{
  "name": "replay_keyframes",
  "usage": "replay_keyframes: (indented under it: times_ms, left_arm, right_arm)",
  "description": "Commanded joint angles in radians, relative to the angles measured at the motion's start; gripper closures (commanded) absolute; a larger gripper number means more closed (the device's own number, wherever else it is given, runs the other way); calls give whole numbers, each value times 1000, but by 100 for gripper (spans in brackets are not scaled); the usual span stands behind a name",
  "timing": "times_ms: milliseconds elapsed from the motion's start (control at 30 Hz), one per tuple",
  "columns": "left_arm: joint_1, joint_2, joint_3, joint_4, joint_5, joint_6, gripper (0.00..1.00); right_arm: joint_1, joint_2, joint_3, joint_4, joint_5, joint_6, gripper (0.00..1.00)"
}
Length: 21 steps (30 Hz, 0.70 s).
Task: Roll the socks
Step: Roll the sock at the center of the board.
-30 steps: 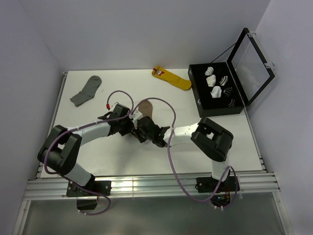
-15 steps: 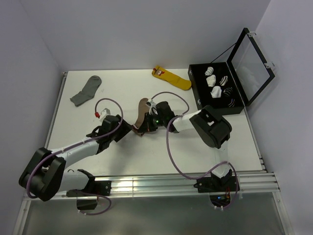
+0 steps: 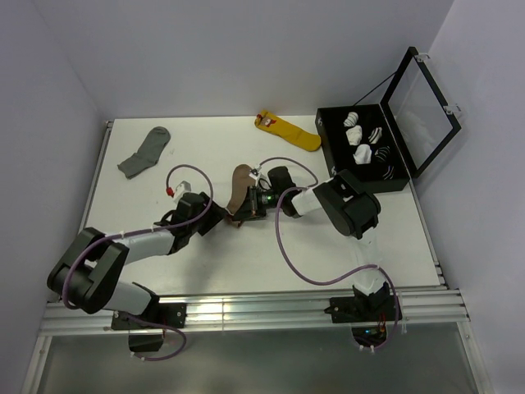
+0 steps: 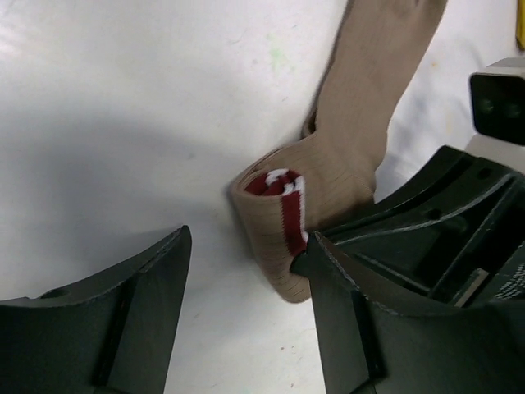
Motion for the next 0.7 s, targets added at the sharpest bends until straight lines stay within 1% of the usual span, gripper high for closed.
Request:
replay_keyframes:
  times_ms: [0,200,333,400,467,500,533,567,633,667]
  left_arm:
    - [-1,35,54,42,6,15,37]
    - [-2,89,71,44,-4,18,44]
    - [-2,121,81,21,-6,17,50]
    - [-2,138,87,7,-1,15,56]
    - [-2,148,91,1,2,15,69]
    - [-2,151,91,-2,9,17,76]
    - [-2,152,93,-5,11,18,86]
    - [-2,154,94,-10,16,18,91]
    - [-2,155,110,-36,23,28,99]
    - [-2,152,116,-47,28,31,100]
  right_arm:
    - [-3,38,8,-89,-7,-3,100]
    - [-4,48,18,-103,-17,-6,100]
    - [-4,49,20,-106,-16,-7,100]
    - [-4,41,20,-117,-11,-17,100]
    - [-4,35,23,-134,-1,-29,100]
    - [-4,26,23,-154,12,-46,100]
    - [-4,21,21,-161,19,-58,100]
    - [-3,12,20,-172,29,-67,100]
    - [-1,-21,12,-213,74,-110,96]
    - [0,-35,11,-233,99,-128,93]
